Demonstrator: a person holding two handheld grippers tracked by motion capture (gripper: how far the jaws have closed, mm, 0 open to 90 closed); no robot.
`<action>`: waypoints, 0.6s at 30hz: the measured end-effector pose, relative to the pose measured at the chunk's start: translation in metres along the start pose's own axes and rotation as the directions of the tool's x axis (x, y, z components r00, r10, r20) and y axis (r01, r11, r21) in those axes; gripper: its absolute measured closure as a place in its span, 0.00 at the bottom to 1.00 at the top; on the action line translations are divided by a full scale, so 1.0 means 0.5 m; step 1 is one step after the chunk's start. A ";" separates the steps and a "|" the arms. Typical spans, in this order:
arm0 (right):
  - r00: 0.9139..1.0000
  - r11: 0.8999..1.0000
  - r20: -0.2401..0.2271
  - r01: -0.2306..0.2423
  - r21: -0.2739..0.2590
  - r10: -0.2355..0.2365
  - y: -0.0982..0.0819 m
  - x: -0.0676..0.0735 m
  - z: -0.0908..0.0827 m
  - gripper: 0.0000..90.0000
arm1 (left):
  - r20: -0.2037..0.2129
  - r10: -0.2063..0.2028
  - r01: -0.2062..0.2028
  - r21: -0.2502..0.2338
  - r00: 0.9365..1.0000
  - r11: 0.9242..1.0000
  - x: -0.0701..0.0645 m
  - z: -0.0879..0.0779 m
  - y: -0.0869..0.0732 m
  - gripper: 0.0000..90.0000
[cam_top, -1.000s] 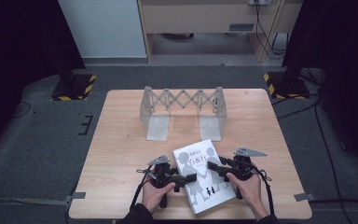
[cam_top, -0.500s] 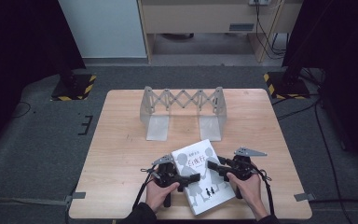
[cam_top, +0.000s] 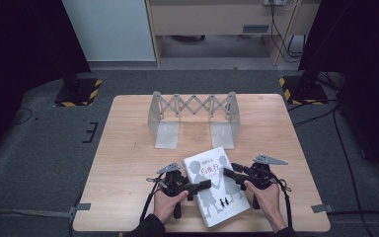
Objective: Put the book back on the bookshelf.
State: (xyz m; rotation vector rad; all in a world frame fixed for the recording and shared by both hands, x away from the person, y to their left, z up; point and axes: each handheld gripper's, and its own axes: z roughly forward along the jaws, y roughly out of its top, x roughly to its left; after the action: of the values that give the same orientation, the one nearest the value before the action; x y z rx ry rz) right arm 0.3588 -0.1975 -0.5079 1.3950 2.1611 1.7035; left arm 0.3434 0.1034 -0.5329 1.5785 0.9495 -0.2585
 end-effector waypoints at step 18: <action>1.000 0.999 -0.007 -0.002 -0.046 0.002 0.007 -0.009 -0.026 0.52 | 0.019 -0.011 0.011 -0.014 1.000 1.000 -0.011 -0.029 0.030 0.48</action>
State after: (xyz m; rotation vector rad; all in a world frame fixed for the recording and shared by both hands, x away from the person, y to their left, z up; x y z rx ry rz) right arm 0.3566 -0.2102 -0.5024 1.3829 2.1099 1.7501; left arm 0.3456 0.1152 -0.5147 1.5562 0.9436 -0.2736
